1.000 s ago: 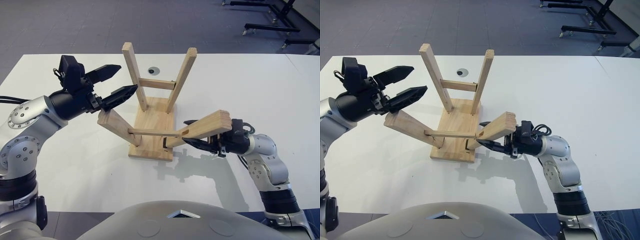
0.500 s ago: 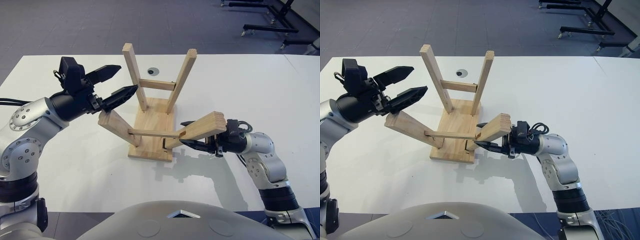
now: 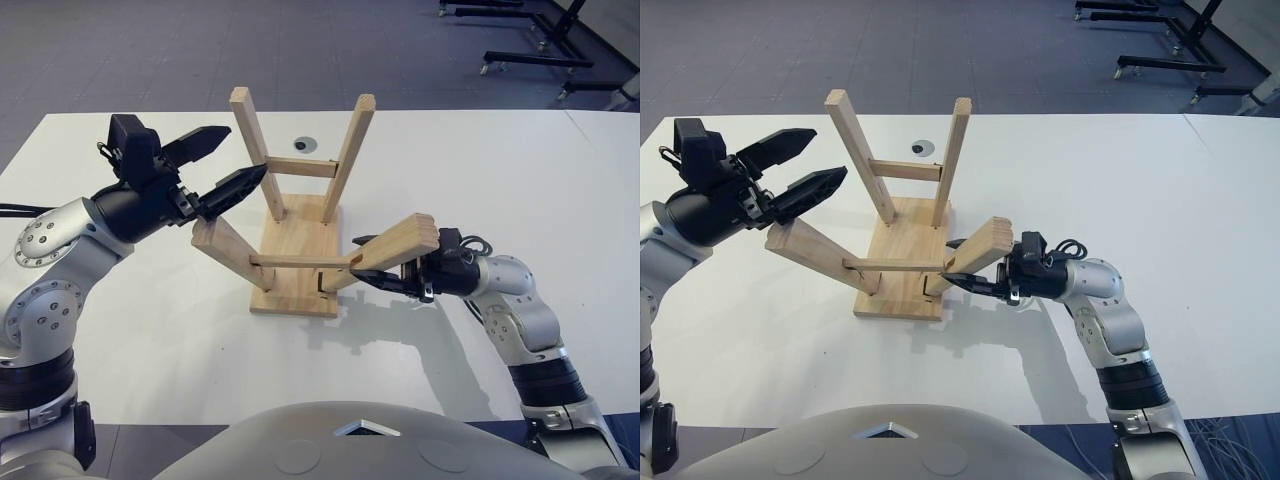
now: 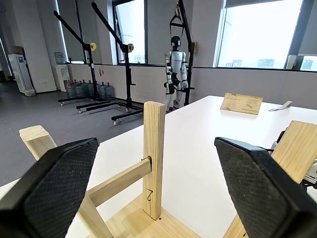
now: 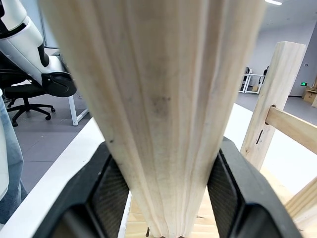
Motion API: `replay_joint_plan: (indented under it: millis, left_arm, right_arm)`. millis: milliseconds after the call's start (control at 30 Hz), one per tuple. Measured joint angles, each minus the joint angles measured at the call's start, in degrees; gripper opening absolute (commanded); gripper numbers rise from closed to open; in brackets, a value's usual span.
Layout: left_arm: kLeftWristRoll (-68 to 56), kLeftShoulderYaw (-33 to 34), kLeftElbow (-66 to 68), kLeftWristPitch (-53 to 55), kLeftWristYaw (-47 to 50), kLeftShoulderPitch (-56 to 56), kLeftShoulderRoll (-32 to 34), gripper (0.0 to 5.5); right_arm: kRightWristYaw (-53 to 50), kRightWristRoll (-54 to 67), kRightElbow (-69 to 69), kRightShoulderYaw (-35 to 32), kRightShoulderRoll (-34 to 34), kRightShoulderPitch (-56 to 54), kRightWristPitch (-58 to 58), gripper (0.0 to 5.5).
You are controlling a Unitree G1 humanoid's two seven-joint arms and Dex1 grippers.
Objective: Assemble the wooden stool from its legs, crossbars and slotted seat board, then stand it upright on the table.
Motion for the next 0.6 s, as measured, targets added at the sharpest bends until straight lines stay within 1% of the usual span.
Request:
replay_joint_plan:
  millis: [367, 467, 533, 600]
  left_arm:
    - [1.4, 0.2, 2.1, -3.6, 0.3, 1.0, -2.0, 4.27]
    - [1.4, -0.3, 6.8, -3.8, -1.5, 2.9, -4.1, 4.27]
    - [4.3, 0.5, 12.6, -4.1, -2.3, 5.4, -4.2, 4.27]
    - [6.2, 0.6, 14.0, -4.9, -3.7, 6.1, -3.9, 4.27]
  right_arm:
    - [1.0, -0.2, 3.2, 3.3, -0.9, -4.8, -0.4, 2.06]
    - [0.9, -1.8, 3.5, 6.0, 0.4, -6.2, -0.8, 2.06]
    - [1.1, -1.8, 3.4, 6.3, 0.8, -6.4, -0.9, 2.06]
    - [1.0, -1.8, 3.6, 6.3, 0.8, -6.4, -0.9, 2.06]
